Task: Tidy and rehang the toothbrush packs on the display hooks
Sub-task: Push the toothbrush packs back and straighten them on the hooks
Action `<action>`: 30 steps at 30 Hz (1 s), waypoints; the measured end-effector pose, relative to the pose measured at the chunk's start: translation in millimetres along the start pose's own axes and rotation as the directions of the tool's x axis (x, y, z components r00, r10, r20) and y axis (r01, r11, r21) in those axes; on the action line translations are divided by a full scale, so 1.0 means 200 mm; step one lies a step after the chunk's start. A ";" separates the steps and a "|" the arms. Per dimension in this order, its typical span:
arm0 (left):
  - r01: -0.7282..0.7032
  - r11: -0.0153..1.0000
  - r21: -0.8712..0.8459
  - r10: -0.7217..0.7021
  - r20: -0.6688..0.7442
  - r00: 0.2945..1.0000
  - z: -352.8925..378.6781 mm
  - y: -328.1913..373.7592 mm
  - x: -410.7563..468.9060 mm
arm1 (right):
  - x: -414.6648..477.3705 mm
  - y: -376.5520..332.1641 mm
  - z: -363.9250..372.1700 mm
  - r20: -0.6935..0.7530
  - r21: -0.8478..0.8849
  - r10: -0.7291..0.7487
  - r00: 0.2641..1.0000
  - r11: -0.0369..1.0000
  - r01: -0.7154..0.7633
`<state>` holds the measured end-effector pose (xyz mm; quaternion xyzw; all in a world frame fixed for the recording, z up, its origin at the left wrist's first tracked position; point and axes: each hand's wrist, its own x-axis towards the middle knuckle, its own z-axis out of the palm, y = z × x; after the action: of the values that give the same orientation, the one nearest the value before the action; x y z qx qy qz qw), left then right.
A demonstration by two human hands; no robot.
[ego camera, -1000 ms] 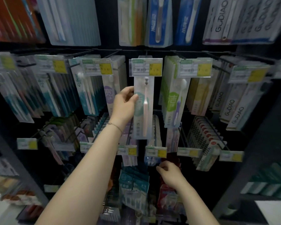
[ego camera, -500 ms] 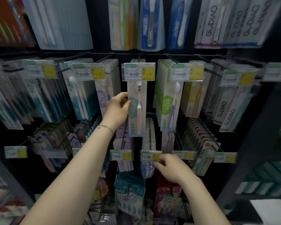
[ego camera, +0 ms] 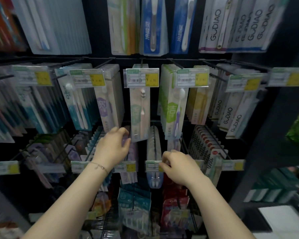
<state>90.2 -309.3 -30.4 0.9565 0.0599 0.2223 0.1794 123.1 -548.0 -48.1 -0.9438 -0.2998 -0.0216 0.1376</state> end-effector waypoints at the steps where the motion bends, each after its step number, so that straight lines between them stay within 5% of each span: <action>1: -0.014 0.999 0.036 0.014 0.004 1.000 0.01 -0.01 -0.03 | 0.00 -0.02 0.00 -0.016 -0.009 -0.006 1.000 1.000 0.006; 12: -0.166 0.973 0.161 0.181 -0.079 0.980 -0.01 -0.21 -0.36 | -0.03 -0.31 0.13 -0.116 0.033 -0.112 0.987 0.993 0.116; 30: 0.045 0.959 0.280 -0.021 -0.088 0.996 -0.02 -0.59 -0.63 | 0.15 -0.73 0.36 -0.123 0.059 -0.285 0.951 0.954 0.294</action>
<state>-28.6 -223.1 -120.7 0.9609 0.1145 0.2485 0.0423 61.4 -397.6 -77.2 -0.8808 -0.4274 -0.0834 0.1859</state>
